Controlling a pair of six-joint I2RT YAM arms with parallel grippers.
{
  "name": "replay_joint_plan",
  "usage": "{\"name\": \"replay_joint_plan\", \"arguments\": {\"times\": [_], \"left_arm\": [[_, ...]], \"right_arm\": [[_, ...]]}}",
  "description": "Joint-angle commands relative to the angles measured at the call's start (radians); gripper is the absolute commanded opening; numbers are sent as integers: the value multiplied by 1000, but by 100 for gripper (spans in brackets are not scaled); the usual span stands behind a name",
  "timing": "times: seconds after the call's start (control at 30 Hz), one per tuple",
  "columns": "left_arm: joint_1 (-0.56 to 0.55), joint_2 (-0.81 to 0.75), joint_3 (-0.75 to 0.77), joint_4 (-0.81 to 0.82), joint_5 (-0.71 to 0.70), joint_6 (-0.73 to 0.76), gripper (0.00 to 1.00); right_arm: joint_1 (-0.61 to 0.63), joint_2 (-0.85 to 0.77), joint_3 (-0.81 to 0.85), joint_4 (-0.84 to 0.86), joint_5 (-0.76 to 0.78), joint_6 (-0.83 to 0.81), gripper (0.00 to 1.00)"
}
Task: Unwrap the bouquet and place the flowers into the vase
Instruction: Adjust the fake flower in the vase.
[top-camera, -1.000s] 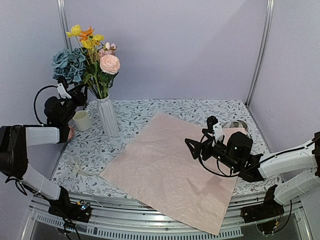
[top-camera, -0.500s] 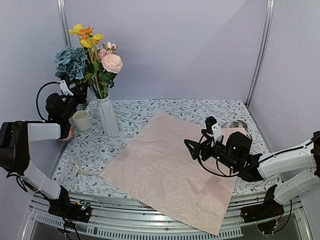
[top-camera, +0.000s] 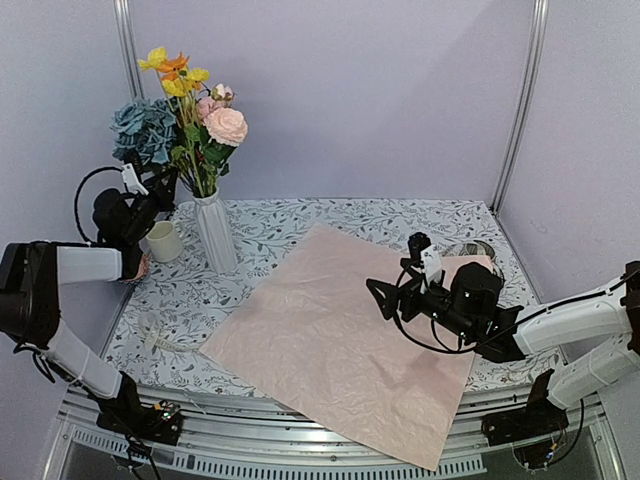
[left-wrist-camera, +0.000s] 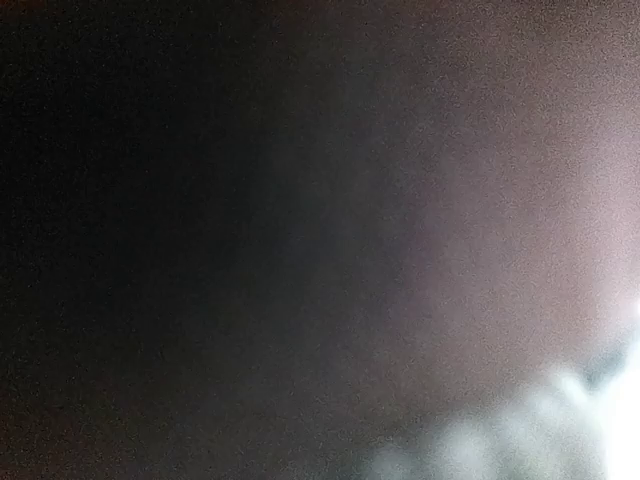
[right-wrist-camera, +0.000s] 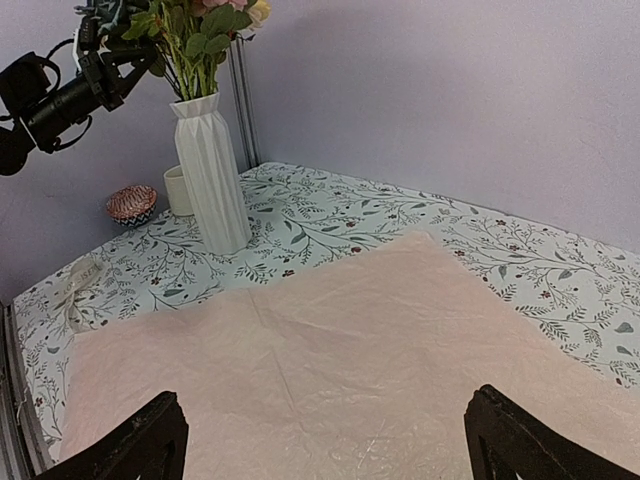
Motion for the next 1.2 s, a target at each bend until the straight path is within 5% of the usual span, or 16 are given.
{"name": "replay_joint_plan", "arguments": {"times": [0.0, 0.67, 0.73, 0.87, 1.17], "left_arm": [[-21, 24, -32, -65, 14, 29, 0], [-88, -21, -85, -232, -56, 83, 4], [-87, -37, -101, -231, -50, 74, 12], [-88, -80, -125, -253, -46, 52, 47], [-88, -248, -239, -316, -43, 9, 76]], "right_arm": [[4, 11, 23, 3, -8, 0, 99], [4, 4, 22, -5, 4, 4, 99], [4, 2, 21, -3, 6, 6, 99], [4, 1, 19, -4, 7, 7, 99], [4, -17, 9, -1, 45, 2, 99]]}}
